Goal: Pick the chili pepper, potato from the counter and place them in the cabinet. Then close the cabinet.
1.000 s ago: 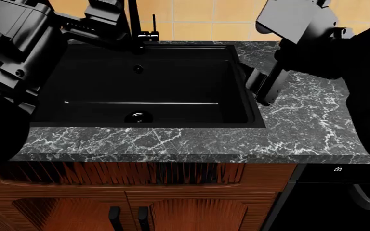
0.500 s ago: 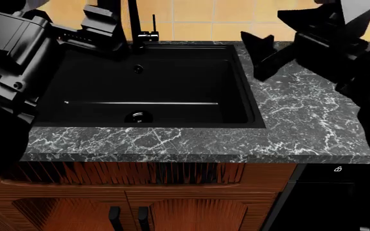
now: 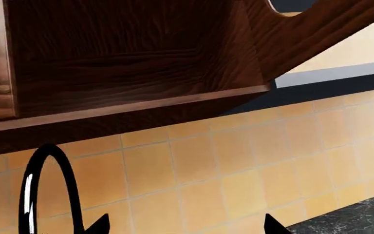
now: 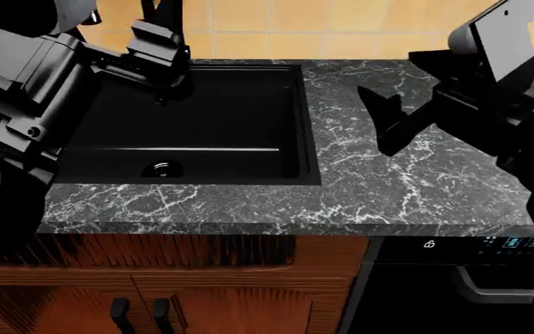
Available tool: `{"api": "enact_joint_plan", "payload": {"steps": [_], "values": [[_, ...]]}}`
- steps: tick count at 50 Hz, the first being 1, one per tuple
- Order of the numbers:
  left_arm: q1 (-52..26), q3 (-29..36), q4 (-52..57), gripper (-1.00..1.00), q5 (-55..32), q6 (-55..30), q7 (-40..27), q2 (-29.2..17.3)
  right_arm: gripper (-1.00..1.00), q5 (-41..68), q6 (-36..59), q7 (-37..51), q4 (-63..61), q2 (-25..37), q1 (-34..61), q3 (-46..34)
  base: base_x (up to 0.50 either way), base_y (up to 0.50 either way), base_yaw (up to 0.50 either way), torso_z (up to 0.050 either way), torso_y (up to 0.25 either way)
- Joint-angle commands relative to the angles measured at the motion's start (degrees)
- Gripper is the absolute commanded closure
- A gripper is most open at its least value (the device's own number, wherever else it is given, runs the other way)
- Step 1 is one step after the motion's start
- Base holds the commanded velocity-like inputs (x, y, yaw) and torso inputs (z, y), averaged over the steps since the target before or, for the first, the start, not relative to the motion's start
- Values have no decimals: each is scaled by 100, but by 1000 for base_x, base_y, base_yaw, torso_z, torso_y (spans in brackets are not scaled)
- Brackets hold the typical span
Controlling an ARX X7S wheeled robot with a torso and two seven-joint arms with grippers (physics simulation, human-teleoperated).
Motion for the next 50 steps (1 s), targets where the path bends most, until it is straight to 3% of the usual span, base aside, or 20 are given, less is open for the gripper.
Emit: {"api": "enact_joint_plan", "payload": {"steps": [1,15,23,42,50], "values": [[-25,47,38,-100,-59,-122,88,10,-100,-49,90,-86,-380,272,122,-283,5,-500,0,0,0],[-156,-14,123,-100,-222,-250,79,-69,-100,-81,275,-280,-751,523,648,-760,330,-310,0,0,0],[-304,-73,166,-100,-340,-366,82,-130,-100,-87,468,-449,-843,633,1091,-1120,449,184,0,0,0],[-365,-91,193,-100,-380,-485,137,-195,-100,19,703,-602,-862,750,1405,-1171,115,76,0,0,0],[-603,49,337,-100,-346,-876,620,-150,-100,31,748,-642,-854,794,1539,-1225,13,0,0,0,0]]}}
